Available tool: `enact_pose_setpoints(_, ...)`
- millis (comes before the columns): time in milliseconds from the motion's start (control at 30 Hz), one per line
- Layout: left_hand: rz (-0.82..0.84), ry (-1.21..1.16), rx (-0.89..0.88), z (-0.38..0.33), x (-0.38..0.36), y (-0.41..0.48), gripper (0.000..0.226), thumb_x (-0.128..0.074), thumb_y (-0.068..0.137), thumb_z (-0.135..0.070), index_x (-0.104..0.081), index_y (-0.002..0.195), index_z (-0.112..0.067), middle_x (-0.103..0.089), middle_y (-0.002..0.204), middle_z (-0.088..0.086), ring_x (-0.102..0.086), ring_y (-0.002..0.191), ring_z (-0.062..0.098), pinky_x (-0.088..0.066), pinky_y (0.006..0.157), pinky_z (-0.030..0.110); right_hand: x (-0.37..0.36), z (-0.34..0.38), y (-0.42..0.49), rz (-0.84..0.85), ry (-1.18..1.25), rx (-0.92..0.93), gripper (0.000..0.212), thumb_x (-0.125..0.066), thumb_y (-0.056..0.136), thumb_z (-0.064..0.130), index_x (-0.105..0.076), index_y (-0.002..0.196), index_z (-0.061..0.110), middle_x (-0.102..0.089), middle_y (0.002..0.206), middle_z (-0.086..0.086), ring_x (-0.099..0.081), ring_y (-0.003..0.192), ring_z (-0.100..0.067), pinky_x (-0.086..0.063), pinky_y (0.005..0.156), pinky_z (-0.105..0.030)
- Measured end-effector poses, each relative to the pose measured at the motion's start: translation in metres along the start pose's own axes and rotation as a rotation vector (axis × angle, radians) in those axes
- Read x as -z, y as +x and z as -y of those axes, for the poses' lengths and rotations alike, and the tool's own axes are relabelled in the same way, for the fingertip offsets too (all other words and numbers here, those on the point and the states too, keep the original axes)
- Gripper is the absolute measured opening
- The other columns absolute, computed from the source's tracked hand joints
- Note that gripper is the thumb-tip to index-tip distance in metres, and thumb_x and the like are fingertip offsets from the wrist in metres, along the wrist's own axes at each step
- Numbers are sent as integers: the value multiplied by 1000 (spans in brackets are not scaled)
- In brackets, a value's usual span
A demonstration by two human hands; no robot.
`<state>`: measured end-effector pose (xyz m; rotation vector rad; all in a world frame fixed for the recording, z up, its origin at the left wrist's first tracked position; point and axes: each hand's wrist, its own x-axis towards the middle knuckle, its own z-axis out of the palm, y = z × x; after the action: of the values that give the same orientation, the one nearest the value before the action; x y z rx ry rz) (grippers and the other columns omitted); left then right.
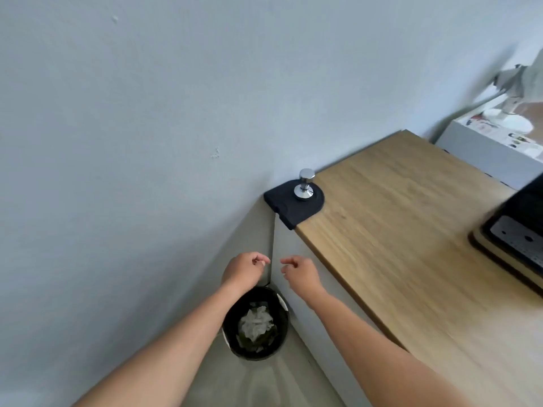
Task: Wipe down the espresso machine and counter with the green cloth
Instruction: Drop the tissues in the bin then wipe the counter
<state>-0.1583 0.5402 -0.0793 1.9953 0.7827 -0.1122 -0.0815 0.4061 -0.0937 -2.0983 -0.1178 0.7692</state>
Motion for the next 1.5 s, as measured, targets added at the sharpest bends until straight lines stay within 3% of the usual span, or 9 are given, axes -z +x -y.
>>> enact_pose_setpoints(200,101,95,-223,-93,-13,-11,23,-52,89,-25,-67,80,-40,-70,78,-12,-69,76,11,-58,80,37,91,18,-46,-191,123,108,30,-42,88,5,-66,93,22,-71,79,3,-66,76,-25,-53,68,-35)
enact_pose_setpoints(433,331,243,-461,-201,-118,-40,25,-49,88,-23,-67,84,-38,-72,81,-11,-69,76,11,-56,79,32,228,-55,-113,-588,201,-11,31,-43,88,6,-65,88,27,-71,76,4,-64,69,-13,-49,60,-27)
enact_pose_setpoints(633,550,363,-634,-245,-217,-83,20,-53,87,-25,-68,86,-38,-71,86,-11,-67,78,13,-55,80,30,295,-133,-177,-802,148,-142,31,-49,85,9,-71,100,24,-74,83,5,-69,88,-19,-54,83,-31)
enact_pose_setpoints(833,666,533,-819,-282,-326,-150,24,-60,85,-39,-69,107,-33,-70,109,-7,-64,99,13,-50,86,26,356,-222,-252,-1090,-23,-373,33,-50,90,15,-70,114,25,-67,113,-3,-58,109,-24,-46,87,-32)
enact_pose_setpoints(933,602,680,-917,-290,-361,-167,41,-59,84,-50,-61,122,-35,-62,125,-1,-55,116,20,-45,99,35,372,-250,-270,-1085,-96,-573,40,-50,94,24,-56,133,19,-53,128,-13,-46,121,-31,-42,96,-39)
enact_pose_setpoints(1033,563,814,-948,-292,-386,-178,53,-56,86,-57,-52,133,-34,-52,134,2,-45,127,23,-40,103,37,377,-275,-277,-963,-54,-684,45,-52,97,36,-53,133,11,-45,133,-16,-45,123,-34,-42,98,-41)
enact_pose_setpoints(1167,536,807,-922,-284,-403,-184,46,-63,82,-55,-57,122,-32,-49,130,2,-44,125,22,-40,102,36,369,-289,-279,-965,21,-626,37,-59,93,36,-60,125,18,-48,127,-9,-52,115,-27,-46,97,-40)
enact_pose_setpoints(1300,494,711,-936,-284,-404,-183,24,-64,84,-47,-62,102,-32,-53,120,0,-47,117,19,-41,97,33,364,-285,-281,-1047,111,-550,13,-62,88,35,-59,97,28,-62,105,-1,-61,97,-22,-51,88,-40)
enact_pose_setpoints(1500,713,364,-866,-279,-373,-171,15,-59,89,-37,-58,97,-25,-59,85,-7,-57,87,17,-45,77,31,352,-246,-287,-1260,217,-346,10,-54,97,25,-52,103,17,-63,82,1,-61,73,-24,-42,67,-33)
